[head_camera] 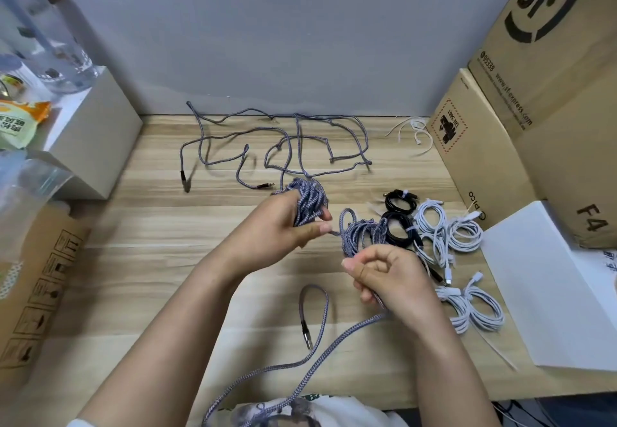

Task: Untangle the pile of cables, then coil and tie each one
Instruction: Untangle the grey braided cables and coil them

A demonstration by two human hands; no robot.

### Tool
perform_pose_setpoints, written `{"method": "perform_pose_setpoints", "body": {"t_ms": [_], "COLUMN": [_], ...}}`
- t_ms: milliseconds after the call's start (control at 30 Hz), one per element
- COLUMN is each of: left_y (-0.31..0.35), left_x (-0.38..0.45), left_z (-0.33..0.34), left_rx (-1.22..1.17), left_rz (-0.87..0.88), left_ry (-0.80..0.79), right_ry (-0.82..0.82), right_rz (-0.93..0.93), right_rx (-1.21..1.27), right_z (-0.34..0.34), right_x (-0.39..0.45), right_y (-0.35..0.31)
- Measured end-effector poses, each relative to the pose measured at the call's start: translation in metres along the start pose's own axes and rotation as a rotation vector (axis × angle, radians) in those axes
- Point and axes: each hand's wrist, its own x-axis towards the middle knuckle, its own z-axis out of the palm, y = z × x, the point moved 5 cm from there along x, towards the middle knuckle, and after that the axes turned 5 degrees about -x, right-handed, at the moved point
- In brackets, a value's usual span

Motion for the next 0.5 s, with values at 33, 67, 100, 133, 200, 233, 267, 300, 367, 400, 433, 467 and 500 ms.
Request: {"method": "perform_pose_setpoints", "body": {"t_ms": [33, 67, 100, 133, 200, 233, 267, 300, 367, 400, 433, 467, 500], "left_y": [0.0, 0.0, 0.0, 0.0, -0.002, -0.002, -0.002, -0.002, -0.005, -0.007, -0.01, -0.012, -0.014], "left_x": [0.0, 0.0, 0.0, 0.0, -0.001, -0.002, -0.003, -0.004, -0.007, -0.009, -0.01, -0.012, -0.013], "left_z": [-0.002, -0.002, 0.0, 0.003, 0.015, 0.023, 0.031, 0.038, 0.044, 0.044, 0.041, 0.037, 0.031], "left_rx": [0.042, 0.088, 0.131, 0.175, 0.278, 0.334, 0.38, 0.415, 0.477, 0.492, 0.487, 0.474, 0.456], "left_rz": [0.006, 0.008, 0.012, 0.018, 0.027, 0.032, 0.038, 0.045, 0.003, -0.045, -0.092, -0.135, -0.172], "left_ry": [0.027, 0.035, 0.034, 0.023, -0.026, -0.068, -0.12, -0.178, -0.279, -0.31, -0.326, -0.337, -0.347], "right_ry": [-0.026, -0.042, -0.051, -0.059, -0.06, -0.048, -0.025, 0.001, 0.015, 0.002, -0.025, -0.05, -0.067], "right_rz": [-0.005, -0.02, -0.043, -0.07, -0.125, -0.147, -0.157, -0.156, -0.132, -0.123, -0.124, -0.124, -0.124], "right_rx": [-0.024, -0.03, -0.034, -0.032, 0.062, 0.137, 0.218, 0.304, 0.436, 0.457, 0.444, 0.421, 0.397], "right_z": [0.001, 0.001, 0.003, 0.005, 0.009, 0.01, 0.007, 0.003, -0.007, -0.013, -0.016, -0.019, -0.02], "right_x": [-0.001, -0.003, -0.004, -0.004, -0.005, -0.004, -0.003, -0.001, 0.005, 0.007, 0.009, 0.01, 0.01], "right_y": [0.0, -0.002, -0.005, -0.009, -0.018, -0.022, -0.025, -0.025, -0.022, -0.018, -0.013, -0.01, -0.005]}}
